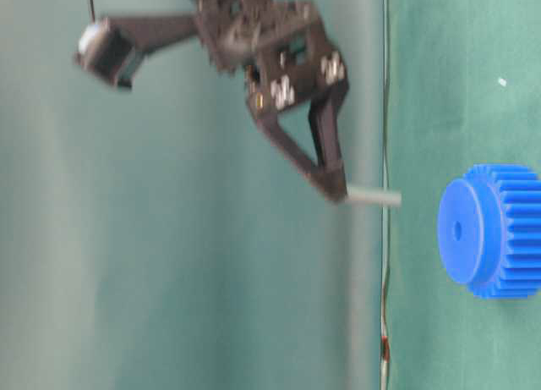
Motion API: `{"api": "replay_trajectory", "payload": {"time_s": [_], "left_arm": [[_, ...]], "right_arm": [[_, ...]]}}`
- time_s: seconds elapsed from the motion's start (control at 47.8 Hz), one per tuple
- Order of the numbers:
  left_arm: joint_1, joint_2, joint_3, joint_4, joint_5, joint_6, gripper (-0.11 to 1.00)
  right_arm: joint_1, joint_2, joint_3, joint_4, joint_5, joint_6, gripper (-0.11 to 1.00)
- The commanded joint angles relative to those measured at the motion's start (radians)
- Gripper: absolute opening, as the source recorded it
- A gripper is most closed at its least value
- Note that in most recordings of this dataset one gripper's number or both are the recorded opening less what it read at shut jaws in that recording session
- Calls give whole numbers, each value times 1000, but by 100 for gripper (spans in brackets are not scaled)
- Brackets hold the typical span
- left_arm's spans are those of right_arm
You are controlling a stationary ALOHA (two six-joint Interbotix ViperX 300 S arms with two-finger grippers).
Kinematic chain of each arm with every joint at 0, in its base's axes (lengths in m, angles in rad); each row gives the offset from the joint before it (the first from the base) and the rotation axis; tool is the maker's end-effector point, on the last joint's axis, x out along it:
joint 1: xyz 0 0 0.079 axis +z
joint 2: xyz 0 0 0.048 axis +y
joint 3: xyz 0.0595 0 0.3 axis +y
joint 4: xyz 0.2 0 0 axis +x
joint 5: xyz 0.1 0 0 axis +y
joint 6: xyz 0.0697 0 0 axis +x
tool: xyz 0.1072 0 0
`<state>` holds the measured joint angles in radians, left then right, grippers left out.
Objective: Insert the shaft into the center hole of the gear.
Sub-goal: 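Carry the upright shaft with the right gripper over the gear's center hole, then lower the shaft with the right gripper into the gear's center hole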
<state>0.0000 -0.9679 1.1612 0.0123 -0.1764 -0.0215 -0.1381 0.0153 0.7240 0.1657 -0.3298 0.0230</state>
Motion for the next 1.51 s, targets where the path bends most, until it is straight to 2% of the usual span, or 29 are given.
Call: {"api": "replay_trajectory", "payload": {"time_s": [0.0, 0.314, 0.606, 1.485], "left_arm": [[3, 5, -21, 2, 0, -3, 0], [3, 5, -23, 2, 12, -2, 0], [5, 5, -23, 2, 11, -2, 0], [9, 5, -21, 2, 11, -2, 0]], "right_arm": [[2, 9, -60, -8, 23, -2, 17], [3, 44, -77, -6, 25, 2, 17], [2, 117, -78, 8, -25, 6, 17], [18, 130, -75, 18, -87, 12, 17]]}}
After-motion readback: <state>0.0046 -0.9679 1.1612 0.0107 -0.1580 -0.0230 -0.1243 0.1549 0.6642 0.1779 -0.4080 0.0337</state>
